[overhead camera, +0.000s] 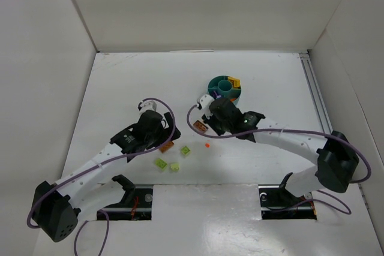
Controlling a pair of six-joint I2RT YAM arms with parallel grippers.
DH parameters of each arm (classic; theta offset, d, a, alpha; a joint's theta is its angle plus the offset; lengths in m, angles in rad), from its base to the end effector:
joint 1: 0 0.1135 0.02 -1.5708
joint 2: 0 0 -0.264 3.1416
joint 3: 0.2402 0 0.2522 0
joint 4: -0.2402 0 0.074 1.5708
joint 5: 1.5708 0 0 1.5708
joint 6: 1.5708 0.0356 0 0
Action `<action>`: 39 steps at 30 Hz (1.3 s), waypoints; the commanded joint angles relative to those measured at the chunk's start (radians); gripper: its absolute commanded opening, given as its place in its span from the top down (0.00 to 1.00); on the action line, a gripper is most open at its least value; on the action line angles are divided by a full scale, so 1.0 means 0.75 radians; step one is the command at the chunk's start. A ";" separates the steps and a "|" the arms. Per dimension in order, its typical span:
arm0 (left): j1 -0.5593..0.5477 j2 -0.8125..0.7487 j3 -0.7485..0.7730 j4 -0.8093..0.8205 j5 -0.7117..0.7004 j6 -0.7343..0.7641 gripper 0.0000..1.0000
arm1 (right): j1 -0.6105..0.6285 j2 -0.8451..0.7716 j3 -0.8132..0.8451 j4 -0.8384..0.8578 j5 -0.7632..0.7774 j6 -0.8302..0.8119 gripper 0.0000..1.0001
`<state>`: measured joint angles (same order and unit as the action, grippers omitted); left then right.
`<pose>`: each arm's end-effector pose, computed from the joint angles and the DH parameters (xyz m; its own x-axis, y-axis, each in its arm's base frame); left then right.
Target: Sort the legos into containers by color
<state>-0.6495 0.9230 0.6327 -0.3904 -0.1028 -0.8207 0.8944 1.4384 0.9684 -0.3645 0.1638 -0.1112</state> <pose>0.1596 -0.1166 0.2425 -0.7353 -0.3554 -0.5770 0.0001 0.8514 -0.5245 0.1948 0.2334 0.2369 -0.3832 -0.6523 -0.6540 -0.7480 0.6346 -0.1946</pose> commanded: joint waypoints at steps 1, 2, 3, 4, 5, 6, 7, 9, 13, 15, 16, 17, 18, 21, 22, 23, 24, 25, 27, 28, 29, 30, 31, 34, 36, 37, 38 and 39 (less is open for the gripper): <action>0.007 0.033 0.034 0.034 -0.016 0.010 0.01 | -0.061 -0.063 0.175 -0.056 0.090 -0.081 0.85; 0.007 0.052 0.050 0.034 -0.030 0.024 0.01 | -0.110 -0.049 0.200 -0.056 0.103 -0.109 0.85; 0.007 0.052 0.062 0.034 -0.047 0.025 0.01 | -0.139 -0.048 0.240 -0.056 0.103 -0.122 0.85; 0.007 0.072 0.063 0.034 -0.047 0.037 0.01 | -0.168 -0.048 0.259 -0.044 0.091 -0.134 0.85; 0.007 0.084 0.079 0.034 -0.047 0.037 0.01 | -0.229 -0.030 0.275 -0.044 0.078 -0.146 0.85; 0.007 0.109 0.099 0.034 -0.047 0.037 0.01 | -0.262 -0.012 0.310 -0.044 0.078 -0.158 0.85; 0.007 0.123 0.099 0.046 -0.059 0.053 0.01 | -0.321 0.003 0.329 -0.044 0.066 -0.175 0.85; 0.007 0.154 0.134 0.046 -0.059 0.070 0.01 | -0.372 0.029 0.361 -0.056 0.054 -0.191 0.85; 0.007 0.242 0.222 0.046 -0.076 0.108 0.01 | -0.456 0.080 0.412 -0.056 0.037 -0.222 0.85; 0.007 0.266 0.242 0.046 -0.088 0.125 0.01 | -0.487 0.115 0.427 -0.056 0.001 -0.234 0.85; 0.007 0.285 0.261 0.046 -0.088 0.125 0.01 | -0.513 0.133 0.427 -0.044 -0.012 -0.234 0.85; 0.007 0.285 0.261 0.058 -0.088 0.125 0.01 | -0.526 0.134 0.441 -0.044 -0.012 -0.246 0.85; 0.007 0.301 0.275 0.058 -0.100 0.139 0.01 | -0.526 0.152 0.441 -0.044 -0.028 -0.246 0.85; 0.021 0.334 0.287 0.071 -0.100 0.153 0.01 | -0.556 0.181 0.441 -0.031 -0.055 -0.259 0.85; 0.021 0.334 0.302 0.071 -0.100 0.153 0.01 | -0.556 0.181 0.441 -0.031 -0.069 -0.259 0.85; 0.035 0.348 0.302 0.071 -0.088 0.168 0.01 | -0.571 0.193 0.441 -0.015 -0.069 -0.259 0.85; 0.036 0.363 0.314 0.083 -0.088 0.168 0.01 | -0.571 0.193 0.441 -0.015 -0.085 -0.259 0.85; 0.048 0.363 0.314 0.083 -0.076 0.168 0.01 | -0.571 0.193 0.441 0.001 -0.098 -0.259 0.85; 0.062 0.391 0.314 0.095 -0.059 0.182 0.01 | -0.583 0.207 0.441 0.013 -0.110 -0.259 0.85; 0.062 0.391 0.314 0.095 -0.047 0.182 0.01 | -0.583 0.207 0.441 0.014 -0.110 -0.259 0.85; 0.062 0.403 0.326 0.095 -0.047 0.182 0.01 | -0.583 0.219 0.441 0.014 -0.110 -0.259 0.85; 0.062 0.404 0.326 0.095 -0.047 0.182 0.01 | -0.583 0.220 0.441 0.014 -0.110 -0.259 0.85; 0.062 0.404 0.326 0.095 -0.047 0.182 0.01 | -0.583 0.232 0.441 0.014 -0.124 -0.271 0.85; 0.062 0.404 0.326 0.095 -0.047 0.182 0.01 | -0.583 0.232 0.441 0.026 -0.124 -0.271 0.83; 0.062 0.404 0.326 0.095 -0.047 0.182 0.01 | -0.595 0.244 0.441 0.026 -0.124 -0.271 0.83; 0.062 0.391 0.326 0.095 -0.047 0.182 0.01 | -0.595 0.244 0.441 0.026 -0.124 -0.271 0.83; 0.062 0.391 0.312 0.095 -0.047 0.182 0.01 | -0.595 0.244 0.441 0.026 -0.124 -0.271 0.83; 0.062 0.377 0.312 0.095 -0.047 0.182 0.01 | -0.595 0.244 0.441 0.026 -0.124 -0.271 0.83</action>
<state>-0.6067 1.2331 0.8345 -0.3347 -0.1387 -0.6987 0.4568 1.6199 1.2545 -0.3893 0.0856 -0.3077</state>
